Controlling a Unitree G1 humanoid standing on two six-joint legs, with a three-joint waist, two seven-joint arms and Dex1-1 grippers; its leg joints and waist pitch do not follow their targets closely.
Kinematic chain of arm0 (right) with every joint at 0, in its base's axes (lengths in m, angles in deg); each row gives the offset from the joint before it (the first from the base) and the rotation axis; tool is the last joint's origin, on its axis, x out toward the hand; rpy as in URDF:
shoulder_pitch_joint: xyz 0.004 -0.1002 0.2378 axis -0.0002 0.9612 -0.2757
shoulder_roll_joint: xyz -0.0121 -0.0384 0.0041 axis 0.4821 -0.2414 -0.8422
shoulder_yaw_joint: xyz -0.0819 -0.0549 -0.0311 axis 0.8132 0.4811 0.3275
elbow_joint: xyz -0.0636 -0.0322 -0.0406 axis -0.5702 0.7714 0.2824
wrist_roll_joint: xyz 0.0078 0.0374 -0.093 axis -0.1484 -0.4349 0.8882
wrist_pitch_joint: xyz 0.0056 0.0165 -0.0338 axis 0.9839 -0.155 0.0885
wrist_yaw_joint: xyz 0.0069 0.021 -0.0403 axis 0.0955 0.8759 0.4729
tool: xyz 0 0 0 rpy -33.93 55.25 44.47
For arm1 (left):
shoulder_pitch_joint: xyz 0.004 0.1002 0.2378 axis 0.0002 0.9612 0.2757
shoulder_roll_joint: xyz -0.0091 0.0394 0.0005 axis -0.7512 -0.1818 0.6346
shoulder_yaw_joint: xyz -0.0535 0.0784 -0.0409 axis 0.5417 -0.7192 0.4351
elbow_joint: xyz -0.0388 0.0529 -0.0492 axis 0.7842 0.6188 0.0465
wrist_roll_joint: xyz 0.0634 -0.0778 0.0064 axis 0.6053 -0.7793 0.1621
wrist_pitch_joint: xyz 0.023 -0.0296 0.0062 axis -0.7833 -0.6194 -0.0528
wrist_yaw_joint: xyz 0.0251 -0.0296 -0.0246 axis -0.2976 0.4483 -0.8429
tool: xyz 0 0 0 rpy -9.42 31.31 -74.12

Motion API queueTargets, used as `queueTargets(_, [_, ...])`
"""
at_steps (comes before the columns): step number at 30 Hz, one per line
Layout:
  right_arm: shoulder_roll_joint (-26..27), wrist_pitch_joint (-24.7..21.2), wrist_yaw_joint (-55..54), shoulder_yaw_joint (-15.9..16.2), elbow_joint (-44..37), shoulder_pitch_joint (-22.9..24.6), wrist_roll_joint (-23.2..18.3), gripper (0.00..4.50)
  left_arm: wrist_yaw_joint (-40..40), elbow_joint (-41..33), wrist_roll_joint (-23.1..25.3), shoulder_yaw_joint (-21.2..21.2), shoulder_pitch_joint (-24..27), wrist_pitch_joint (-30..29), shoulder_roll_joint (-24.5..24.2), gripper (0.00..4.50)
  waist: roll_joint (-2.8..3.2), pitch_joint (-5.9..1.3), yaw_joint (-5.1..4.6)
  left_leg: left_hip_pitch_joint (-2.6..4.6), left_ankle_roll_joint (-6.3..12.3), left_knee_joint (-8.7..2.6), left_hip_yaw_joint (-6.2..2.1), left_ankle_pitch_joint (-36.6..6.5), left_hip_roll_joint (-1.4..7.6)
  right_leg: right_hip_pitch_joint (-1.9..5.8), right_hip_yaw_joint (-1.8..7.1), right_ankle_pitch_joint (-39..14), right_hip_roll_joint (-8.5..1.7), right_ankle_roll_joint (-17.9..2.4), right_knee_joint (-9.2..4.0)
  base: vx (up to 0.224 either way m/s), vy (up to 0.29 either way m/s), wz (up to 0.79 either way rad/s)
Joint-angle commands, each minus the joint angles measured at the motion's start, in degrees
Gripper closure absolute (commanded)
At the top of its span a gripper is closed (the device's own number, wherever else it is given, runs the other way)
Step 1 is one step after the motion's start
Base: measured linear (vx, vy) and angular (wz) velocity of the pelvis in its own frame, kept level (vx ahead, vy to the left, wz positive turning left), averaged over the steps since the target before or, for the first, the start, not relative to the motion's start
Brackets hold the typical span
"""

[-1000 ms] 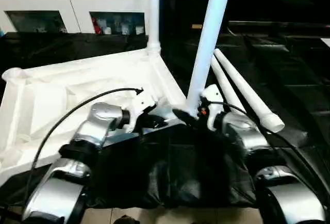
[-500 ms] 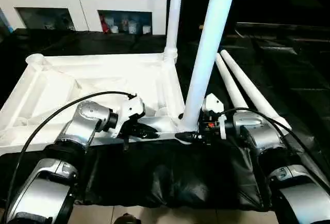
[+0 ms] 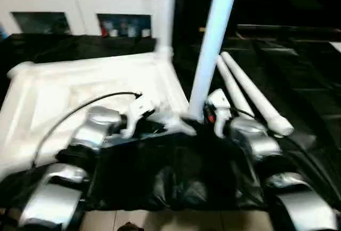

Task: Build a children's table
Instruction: Rotate leg to tighten

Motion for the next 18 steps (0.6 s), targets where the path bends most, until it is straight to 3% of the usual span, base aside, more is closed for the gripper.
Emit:
queueTargets(1, [4.77, -1.93, -5.37, 2.15, 2.62, -0.57, 1.19, 1.76, -3.63, -1.16, -1.54, -0.40, -2.39, -0.71, 4.45, 4.50, -0.13, -3.29, -0.06, 1.41, -1.08, -4.08, -1.67, -19.76, 2.35, 1.86, 2.99, -27.92, -4.38, -8.87, -5.78, 0.000, 0.000, 0.00])
queueTargets(5, [8.44, 0.70, -13.35, 1.68, 5.18, -2.21, 2.51, 1.76, -9.29, -0.82, -0.90, -0.67, -2.79, -1.84, 8.63, 4.50, -0.02, -3.40, -0.13, 1.29, -0.38, -4.03, -1.56, -19.45, 2.23, 1.80, 2.99, -26.18, -4.18, -8.60, -5.79, 0.000, 0.000, 0.00])
queueTargets(6, [8.80, 1.85, -13.81, 1.79, 5.58, -2.44, 2.82, 1.20, -9.49, -0.94, -0.74, -0.79, -2.75, -1.79, 9.09, 4.50, 0.03, -3.49, -0.08, 1.23, -0.13, -4.02, -1.52, -19.14, 2.30, 1.83, 3.04, -25.04, -4.23, -8.74, -5.70, 0.000, 0.000, 0.00])
queueTargets(8, [8.84, 2.85, -13.86, 1.84, 5.69, -2.55, 2.97, 1.06, -9.28, -0.99, -0.54, -1.02, -2.70, -1.49, 9.19, 4.50, 0.08, -3.59, -0.10, 0.91, 0.26, -4.09, -1.48, -18.35, 2.30, 2.05, 3.09, -22.28, -4.09, -9.28, -5.38, 0.000, 0.000, 0.00])
queueTargets(10, [8.34, 3.82, -11.60, 0.21, 5.44, -3.02, 1.16, 1.03, -8.24, -1.11, -0.20, -1.42, -2.44, -0.65, 8.30, 4.50, 0.25, -3.67, -0.07, 0.91, 0.73, -4.04, -1.36, -17.87, 2.32, 2.15, 3.15, -18.77, -3.90, -10.41, -4.99, 0.000, 0.000, 0.00])
queueTargets(13, [6.95, 4.30, -7.56, 0.25, 4.99, -3.04, 0.30, 0.63, -6.43, -1.63, -0.37, -1.77, -2.17, 0.72, 6.88, 4.50, 0.16, -3.70, -0.04, 0.70, 1.42, -4.00, -1.32, -17.61, 2.26, 2.45, 3.11, -17.86, -3.96, -10.85, -4.86, 0.000, 0.000, 0.00])
queueTargets(18, [2.76, 5.58, 3.03, 2.65, 3.10, -2.30, 0.46, 0.24, -0.03, -2.56, -1.63, -1.95, -1.48, 2.66, 3.68, 4.50, 0.35, -3.88, 0.24, 0.29, 2.47, -3.80, -1.18, -15.10, 2.42, 2.84, 2.98, -15.12, -3.87, -11.70, -4.40, 0.000, 0.000, 0.00])
